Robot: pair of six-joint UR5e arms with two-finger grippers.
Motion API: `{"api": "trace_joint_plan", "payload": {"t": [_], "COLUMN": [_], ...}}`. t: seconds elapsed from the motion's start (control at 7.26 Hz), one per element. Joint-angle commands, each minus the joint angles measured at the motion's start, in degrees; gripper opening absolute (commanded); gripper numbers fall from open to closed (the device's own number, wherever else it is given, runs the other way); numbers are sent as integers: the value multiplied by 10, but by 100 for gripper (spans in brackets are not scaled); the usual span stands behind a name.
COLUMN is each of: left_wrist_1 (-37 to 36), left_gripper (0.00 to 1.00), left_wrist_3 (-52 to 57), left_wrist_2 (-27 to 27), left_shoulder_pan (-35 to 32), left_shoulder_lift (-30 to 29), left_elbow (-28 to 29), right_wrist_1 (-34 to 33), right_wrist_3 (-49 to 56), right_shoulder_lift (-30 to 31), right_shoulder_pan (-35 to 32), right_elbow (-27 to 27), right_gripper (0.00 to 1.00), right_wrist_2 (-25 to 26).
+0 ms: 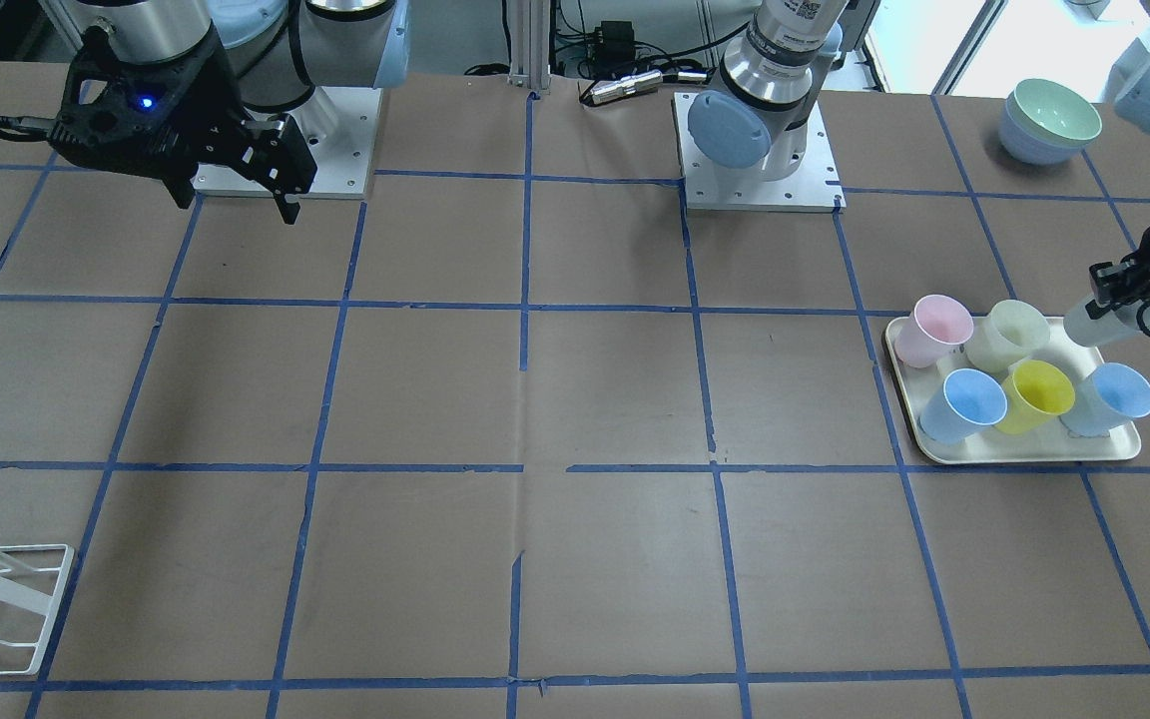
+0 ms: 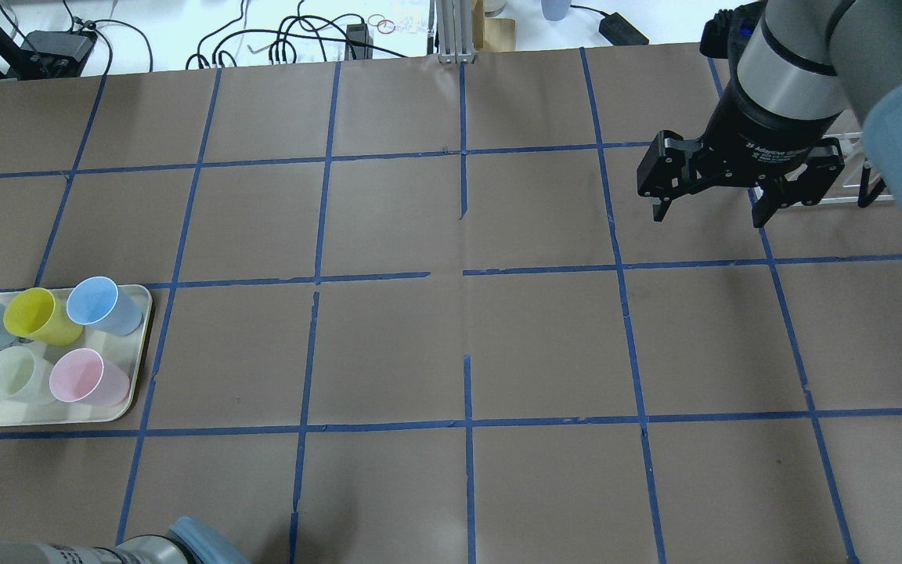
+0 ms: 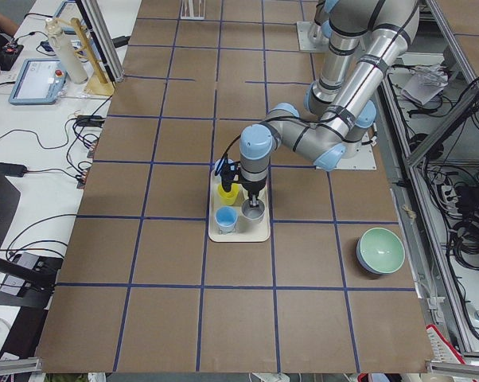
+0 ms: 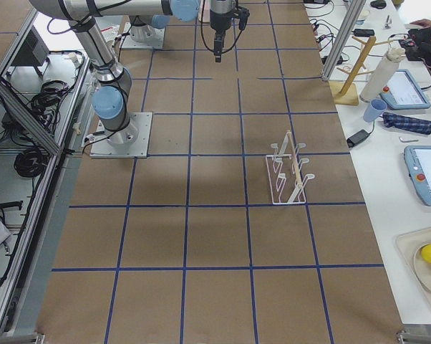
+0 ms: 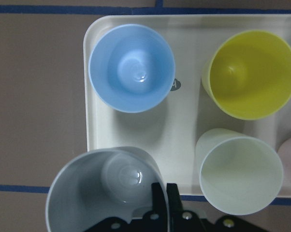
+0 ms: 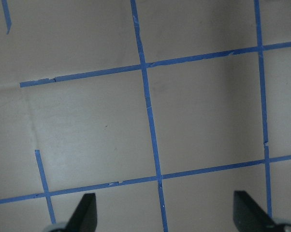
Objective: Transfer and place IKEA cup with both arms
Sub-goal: 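Lower the white cup into the tray's empty slot and release it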
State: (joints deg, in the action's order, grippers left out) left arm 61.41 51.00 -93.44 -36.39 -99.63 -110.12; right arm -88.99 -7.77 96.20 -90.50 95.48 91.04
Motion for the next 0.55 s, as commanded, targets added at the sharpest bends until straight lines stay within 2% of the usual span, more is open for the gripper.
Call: {"api": "trace_joint_plan", "payload": {"t": [0.0,0.14,0.28,0.41], "left_wrist_1": [-22,-25,-18,-15], "left_gripper": [3,76,100,100], "left_wrist_3": [-1,-1,-1,-2], "left_wrist_2": [-15,-16,-17,-27], "left_shoulder_pan": [0,1,0,0], "left_shoulder_lift": [-29,-33,-34,-29], "left_elbow": [-1,0,5,8], "right_wrist_1": [0,-1,0,-3], "right_wrist_3": [9,10,17,48], "right_shoulder_lift": [0,-5,-6,-6], "right_shoulder_pan": [0,2,5,9], "right_elbow": [3,4,4,4], "right_gripper": [100,100,100,100], "right_wrist_2": [-3,-5,-7,-24]}}
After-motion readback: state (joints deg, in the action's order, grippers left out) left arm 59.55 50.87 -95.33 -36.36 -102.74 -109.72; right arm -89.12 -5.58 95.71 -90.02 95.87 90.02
